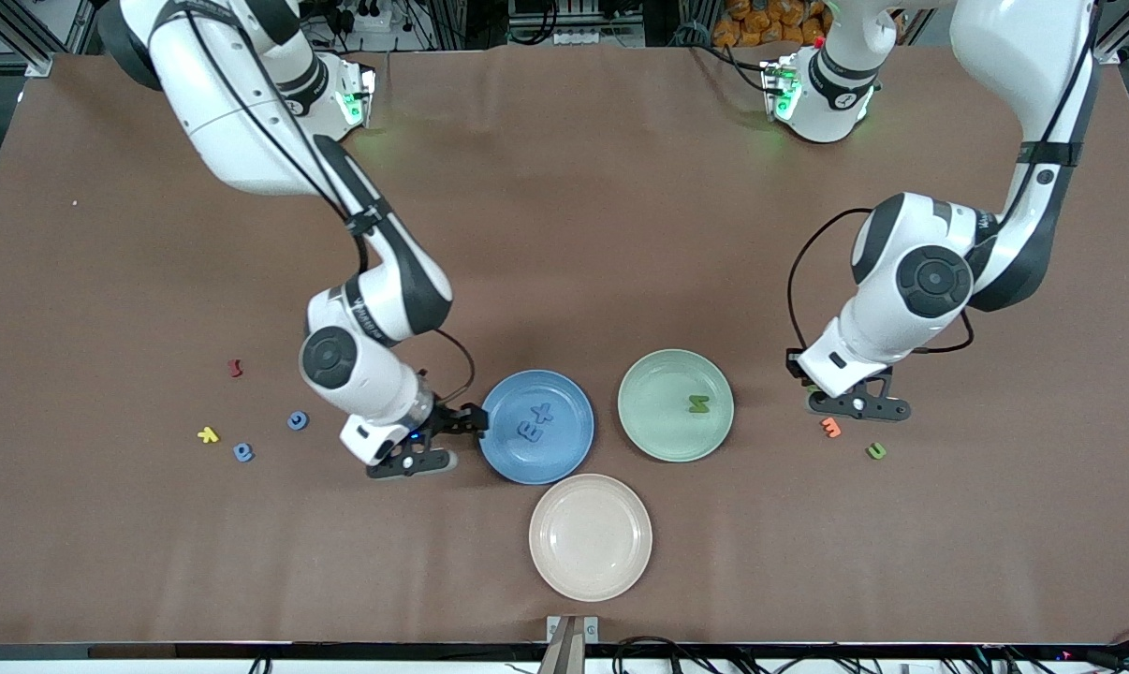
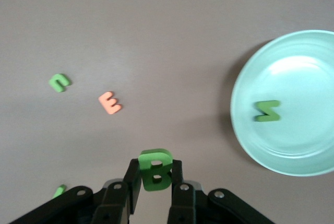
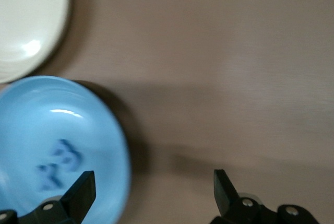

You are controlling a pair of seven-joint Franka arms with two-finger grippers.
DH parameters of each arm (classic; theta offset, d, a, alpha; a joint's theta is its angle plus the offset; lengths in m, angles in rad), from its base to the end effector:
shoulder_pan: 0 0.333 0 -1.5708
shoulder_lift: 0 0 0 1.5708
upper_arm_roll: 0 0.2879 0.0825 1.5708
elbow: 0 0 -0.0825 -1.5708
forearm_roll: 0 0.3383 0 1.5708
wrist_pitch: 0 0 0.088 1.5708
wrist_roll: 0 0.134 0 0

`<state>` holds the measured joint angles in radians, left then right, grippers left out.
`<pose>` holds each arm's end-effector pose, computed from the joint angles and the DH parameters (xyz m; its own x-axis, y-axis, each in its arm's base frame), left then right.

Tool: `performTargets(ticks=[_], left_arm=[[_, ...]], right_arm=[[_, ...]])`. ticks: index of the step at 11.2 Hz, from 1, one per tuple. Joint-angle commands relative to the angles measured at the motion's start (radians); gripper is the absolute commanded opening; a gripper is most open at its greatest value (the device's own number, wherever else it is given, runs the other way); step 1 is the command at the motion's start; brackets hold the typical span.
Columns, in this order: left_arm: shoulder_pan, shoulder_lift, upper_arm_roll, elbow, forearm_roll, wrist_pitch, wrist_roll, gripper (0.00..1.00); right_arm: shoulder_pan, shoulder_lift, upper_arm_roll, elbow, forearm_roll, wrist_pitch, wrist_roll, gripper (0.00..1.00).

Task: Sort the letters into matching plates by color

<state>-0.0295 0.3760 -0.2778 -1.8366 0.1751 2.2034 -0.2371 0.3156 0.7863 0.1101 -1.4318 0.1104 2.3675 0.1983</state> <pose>0.5681 -0.1613 0.3069 0.9879 -0.1542 0.0165 -0.1535 -0.9874 -0.0382 0.6318 0.2753 0.2232 0.9888 0.1050 0.1065 0.1239 -0.9740 -0.1898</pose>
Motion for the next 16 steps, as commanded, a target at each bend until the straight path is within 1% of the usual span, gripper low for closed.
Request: performTargets(ticks=[1,2,3,6,8,9,11,12,13,14,15,16], left_arm=[[-0.061,0.036,-0.018,0.051,-0.031,-0.018,-0.024,0.00],[-0.099,0.056,-0.018,0.071,-0.055,-0.014,-0.057,0.00],[-0.145,0.088,-0.017,0.088,-0.058,-0.010,-0.097,0.00],[-0.265,0.220,-0.009,0.206,-0.045,0.013,-0.226,0.00],[-0.311,0.279,0.005,0.217,-0.043,0.086,-0.278,0.00],[-0.320,0.291,0.014,0.217,-0.025,0.100,-0.280,0.00],[-0.322,0.311,0.014,0.218,0.007,0.102,-0.281,0.00],[-0.325,0.311,0.015,0.218,0.007,0.102,-0.284,0.04],[-0.322,0.310,0.017,0.218,0.009,0.102,-0.278,0.69],[-0.314,0.299,0.031,0.218,0.012,0.102,-0.259,1.00],[-0.305,0.279,0.037,0.218,0.008,0.099,-0.252,1.00],[-0.288,0.259,0.045,0.215,0.003,0.081,-0.249,1.00]], right_arm=[[-0.072,-0.093,-0.013,-0.132,-0.012,-0.044,-0.159,1.00],[-0.085,-0.135,-0.032,-0.189,-0.014,-0.042,-0.222,1.00],[-0.113,-0.169,-0.032,-0.222,-0.012,-0.047,-0.288,1.00],[-0.167,-0.226,-0.033,-0.301,-0.014,-0.070,-0.437,1.00],[-0.207,-0.251,-0.033,-0.349,-0.049,-0.070,-0.485,1.00],[-0.225,-0.255,-0.033,-0.363,-0.088,-0.068,-0.487,1.00],[-0.263,-0.256,-0.033,-0.372,-0.097,-0.062,-0.470,1.00],[-0.288,-0.256,-0.033,-0.372,-0.097,-0.062,-0.443,1.00],[-0.306,-0.257,-0.033,-0.377,-0.097,-0.060,-0.403,1.00],[-0.319,-0.252,-0.033,-0.380,-0.097,-0.051,-0.345,1.00],[-0.326,-0.243,-0.033,-0.380,-0.100,-0.036,-0.294,1.00],[-0.331,-0.234,-0.033,-0.384,-0.100,-0.010,-0.284,1.00]])
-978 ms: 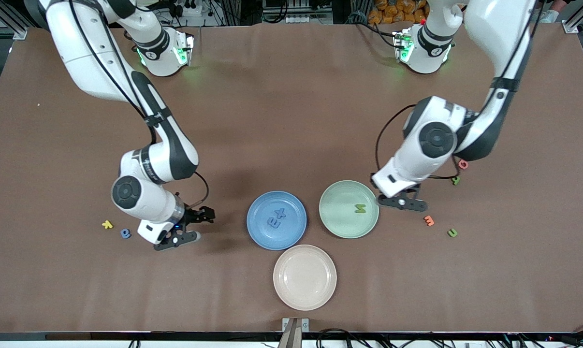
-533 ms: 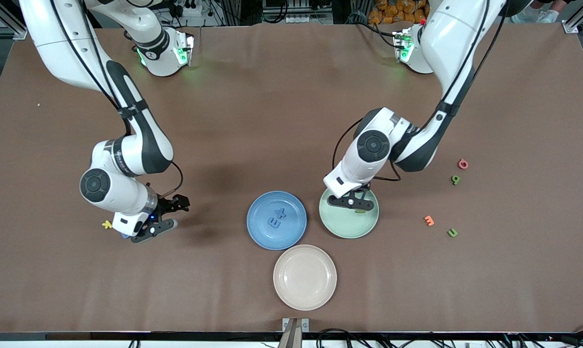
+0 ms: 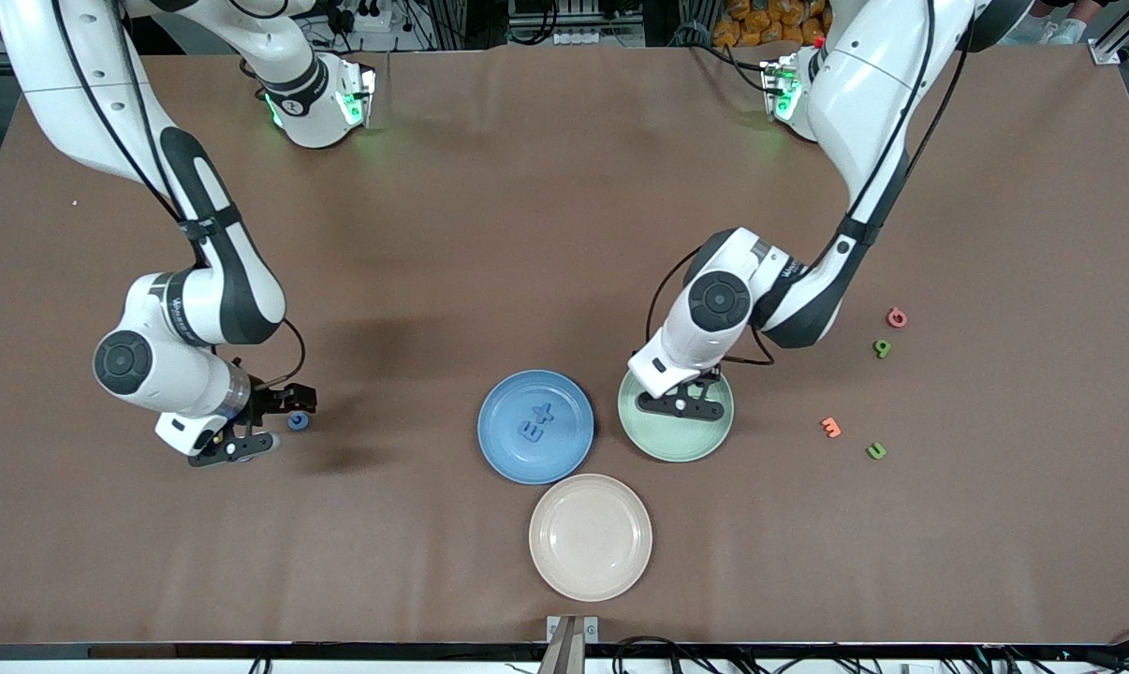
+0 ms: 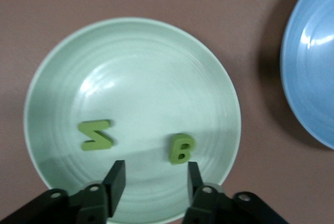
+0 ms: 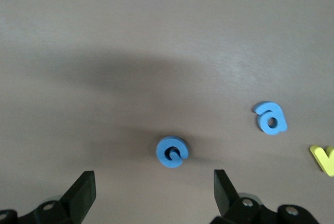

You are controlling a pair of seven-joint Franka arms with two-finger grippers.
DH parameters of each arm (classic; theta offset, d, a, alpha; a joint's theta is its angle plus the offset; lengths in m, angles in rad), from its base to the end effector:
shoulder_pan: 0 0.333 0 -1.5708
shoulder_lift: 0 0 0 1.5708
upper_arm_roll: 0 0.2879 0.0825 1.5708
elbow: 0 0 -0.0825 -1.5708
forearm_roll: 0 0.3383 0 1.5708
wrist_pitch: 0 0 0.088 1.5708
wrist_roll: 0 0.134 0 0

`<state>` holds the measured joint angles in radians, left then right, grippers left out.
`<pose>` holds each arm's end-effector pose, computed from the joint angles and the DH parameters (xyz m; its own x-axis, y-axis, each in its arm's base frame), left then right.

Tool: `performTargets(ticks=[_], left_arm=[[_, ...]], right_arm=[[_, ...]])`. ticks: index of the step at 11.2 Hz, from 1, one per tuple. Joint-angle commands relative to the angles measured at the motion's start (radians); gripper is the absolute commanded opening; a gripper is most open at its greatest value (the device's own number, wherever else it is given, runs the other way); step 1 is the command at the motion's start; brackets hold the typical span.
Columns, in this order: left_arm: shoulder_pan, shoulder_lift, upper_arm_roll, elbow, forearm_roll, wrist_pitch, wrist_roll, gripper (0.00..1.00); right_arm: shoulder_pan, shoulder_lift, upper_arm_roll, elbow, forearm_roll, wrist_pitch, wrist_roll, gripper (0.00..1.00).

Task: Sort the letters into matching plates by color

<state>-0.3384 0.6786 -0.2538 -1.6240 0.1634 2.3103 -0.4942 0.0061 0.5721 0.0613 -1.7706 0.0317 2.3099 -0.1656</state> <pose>0.5463 -0.3394 0.2183 0.9887 -0.1490 0.0135 -0.1495 -0.9877 0.0463 0.6076 0.0402 0.2174 0.9793 0.2013 -0.0232 0.1996 -0.9780 -0.0605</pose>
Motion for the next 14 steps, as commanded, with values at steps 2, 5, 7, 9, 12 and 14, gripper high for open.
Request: performTargets(ticks=[2,5,7,9,12,14], left_arm=[[0.059,-0.088,0.024,0.001,0.013,-0.101,0.057,1.00],[0.125,-0.164,0.024,-0.008,0.010,-0.222,0.199,1.00],[0.162,-0.214,0.024,-0.025,0.010,-0.287,0.247,1.00],[0.212,-0.278,0.024,-0.086,0.008,-0.293,0.313,1.00],[0.280,-0.356,0.025,-0.175,0.008,-0.293,0.420,1.00],[0.292,-0.381,0.060,-0.223,0.002,-0.289,0.453,1.00]], right_arm=[[-0.029,0.003,0.015,-0.059,-0.021,0.103,0.127,1.00],[-0.026,0.029,0.015,-0.082,-0.021,0.155,0.172,1.00],[-0.028,0.031,0.015,-0.122,-0.021,0.210,0.178,1.00],[-0.029,0.035,0.015,-0.138,-0.022,0.235,0.181,1.00],[-0.024,0.038,0.015,-0.138,-0.026,0.236,0.179,0.75],[-0.023,0.040,0.014,-0.136,-0.027,0.238,0.178,0.62]])
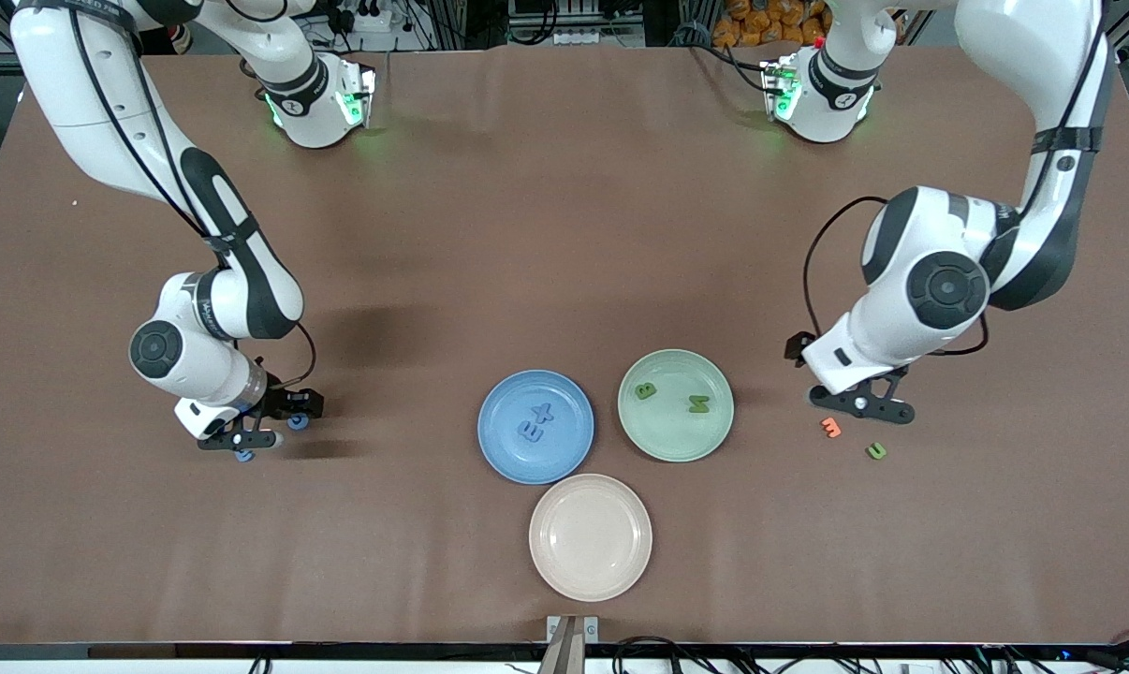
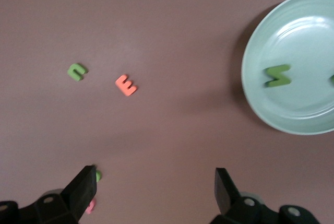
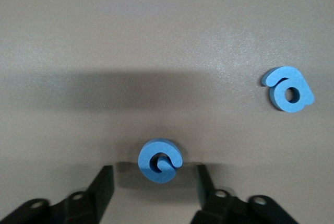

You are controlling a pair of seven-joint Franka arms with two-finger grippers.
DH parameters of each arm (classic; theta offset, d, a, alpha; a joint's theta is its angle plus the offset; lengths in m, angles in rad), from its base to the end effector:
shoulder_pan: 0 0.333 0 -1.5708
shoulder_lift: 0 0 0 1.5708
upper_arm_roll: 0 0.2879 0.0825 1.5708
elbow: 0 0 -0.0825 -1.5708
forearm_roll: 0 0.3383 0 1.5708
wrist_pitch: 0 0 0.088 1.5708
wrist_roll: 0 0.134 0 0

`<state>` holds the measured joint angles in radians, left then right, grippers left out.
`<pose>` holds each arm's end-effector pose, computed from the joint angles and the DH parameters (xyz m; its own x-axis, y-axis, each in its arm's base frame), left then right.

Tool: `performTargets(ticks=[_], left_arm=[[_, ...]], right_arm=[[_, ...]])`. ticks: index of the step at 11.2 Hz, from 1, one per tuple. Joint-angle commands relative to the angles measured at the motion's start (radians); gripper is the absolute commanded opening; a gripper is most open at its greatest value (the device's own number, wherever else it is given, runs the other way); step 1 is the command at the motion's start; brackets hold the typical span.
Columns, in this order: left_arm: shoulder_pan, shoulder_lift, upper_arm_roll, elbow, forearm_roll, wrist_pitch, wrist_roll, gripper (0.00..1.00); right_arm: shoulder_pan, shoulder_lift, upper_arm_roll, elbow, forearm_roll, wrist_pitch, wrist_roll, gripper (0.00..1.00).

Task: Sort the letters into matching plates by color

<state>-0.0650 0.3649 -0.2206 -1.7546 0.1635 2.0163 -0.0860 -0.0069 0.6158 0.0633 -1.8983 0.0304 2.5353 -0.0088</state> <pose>0.5679 -0.1444 0.3287 0.9617 -0.2594 -0.0884 -0.2658 -0.9615 -0.0700 0.5892 0.0327 0.1635 0.9994 0.0278 0.0215 0.0289 -0.9981 -0.0542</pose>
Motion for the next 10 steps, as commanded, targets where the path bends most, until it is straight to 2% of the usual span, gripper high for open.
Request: performTargets(ticks=[1,5,7,10], left_arm=[[0.021,-0.081,0.039,-0.108,-0.024,0.010,0.063,1.00],[0.022,-0.112,0.115,-0.137,-0.105,0.015,0.195,1.00],[0.024,-0.109,0.132,-0.141,-0.105,0.018,0.224,1.00],[0.022,-0.112,0.147,-0.212,-0.105,0.114,0.242,1.00]], right_arm=[[-0.010,-0.004,0.012,-0.008,-0.032,0.013,0.021,0.57],[-0.010,0.009,0.012,-0.010,-0.047,0.042,0.020,0.43],[-0.010,0.021,0.012,-0.008,-0.047,0.068,0.018,0.41],[-0.007,0.032,0.010,-0.008,-0.047,0.082,0.017,0.33]])
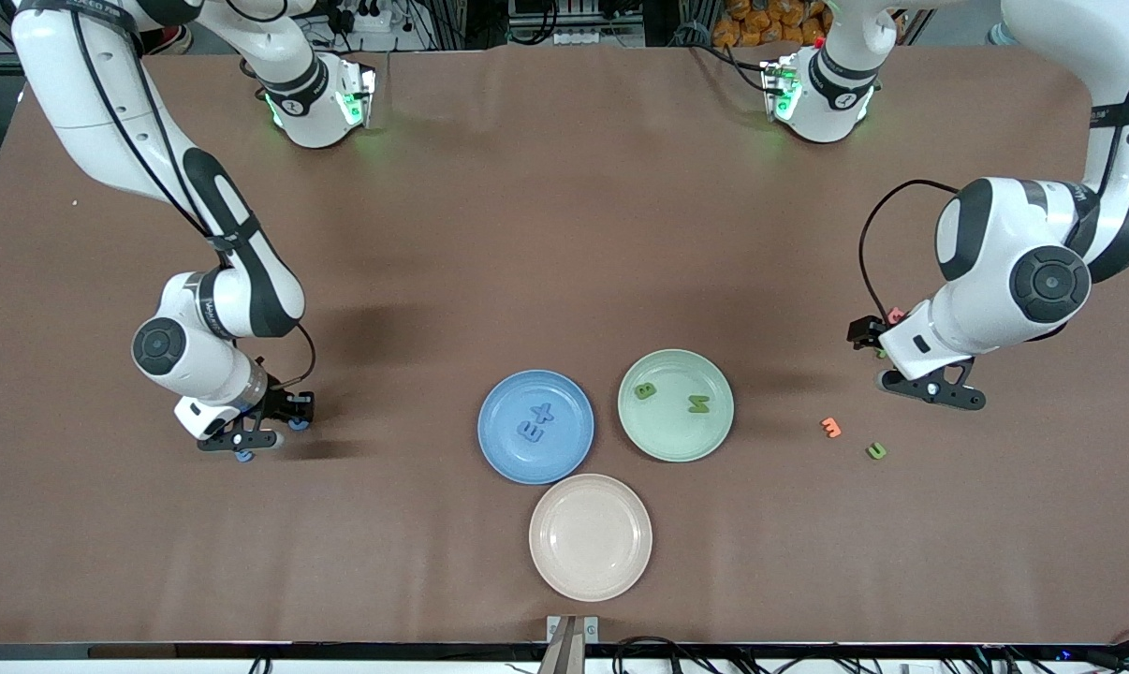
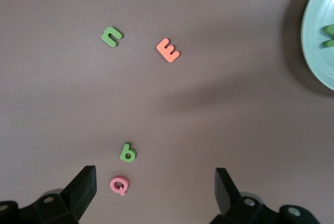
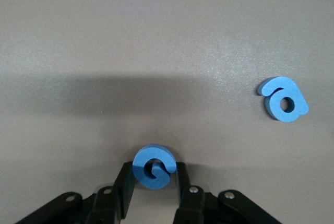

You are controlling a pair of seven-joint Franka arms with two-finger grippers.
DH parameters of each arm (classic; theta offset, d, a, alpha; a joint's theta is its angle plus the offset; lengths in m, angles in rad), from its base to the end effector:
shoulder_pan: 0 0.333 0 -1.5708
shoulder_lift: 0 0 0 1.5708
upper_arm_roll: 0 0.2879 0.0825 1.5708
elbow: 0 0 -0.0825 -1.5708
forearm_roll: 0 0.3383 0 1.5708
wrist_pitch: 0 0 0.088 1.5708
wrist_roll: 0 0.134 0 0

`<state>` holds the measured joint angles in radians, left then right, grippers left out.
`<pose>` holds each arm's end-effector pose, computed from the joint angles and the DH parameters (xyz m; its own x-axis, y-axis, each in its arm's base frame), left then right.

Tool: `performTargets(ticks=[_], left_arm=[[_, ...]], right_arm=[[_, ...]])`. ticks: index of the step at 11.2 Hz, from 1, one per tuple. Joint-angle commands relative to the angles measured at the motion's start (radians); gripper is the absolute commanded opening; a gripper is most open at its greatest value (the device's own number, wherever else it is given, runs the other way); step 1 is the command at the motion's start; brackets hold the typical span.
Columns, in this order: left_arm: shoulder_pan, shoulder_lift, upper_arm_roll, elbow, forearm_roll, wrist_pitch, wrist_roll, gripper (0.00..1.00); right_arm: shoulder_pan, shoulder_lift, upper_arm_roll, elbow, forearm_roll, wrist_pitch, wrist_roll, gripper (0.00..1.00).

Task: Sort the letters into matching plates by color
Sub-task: 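Close the right gripper on the blue G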

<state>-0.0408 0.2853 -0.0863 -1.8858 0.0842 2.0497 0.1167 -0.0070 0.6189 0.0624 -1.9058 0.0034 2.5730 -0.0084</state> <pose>0.5538 -0.0625 0.3200 0.9527 -0.2772 -0.1249 -0.2830 -0.9586 -0.0309 0.5909 0.0321 0.1625 0.9976 0.0475 0.0494 0.0494 -0.9981 -0.0377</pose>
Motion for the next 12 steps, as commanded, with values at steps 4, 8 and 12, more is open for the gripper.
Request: performTargets(ticks=[4,8,12], left_arm=[[-0.002,-0.021,0.045,-0.110,-0.026,0.131,0.110,1.00],[-0.004,-0.020,0.046,-0.203,-0.026,0.280,0.110,1.00],[-0.005,-0.015,0.046,-0.255,-0.026,0.357,0.110,1.00]], right_arm=[[-0.007,0.027,0.010,0.001,-0.023,0.042,0.011,0.21],[-0.007,0.012,0.011,0.007,-0.031,0.026,0.019,0.17],[0.037,-0.016,0.013,0.053,-0.020,-0.066,0.104,0.17]])
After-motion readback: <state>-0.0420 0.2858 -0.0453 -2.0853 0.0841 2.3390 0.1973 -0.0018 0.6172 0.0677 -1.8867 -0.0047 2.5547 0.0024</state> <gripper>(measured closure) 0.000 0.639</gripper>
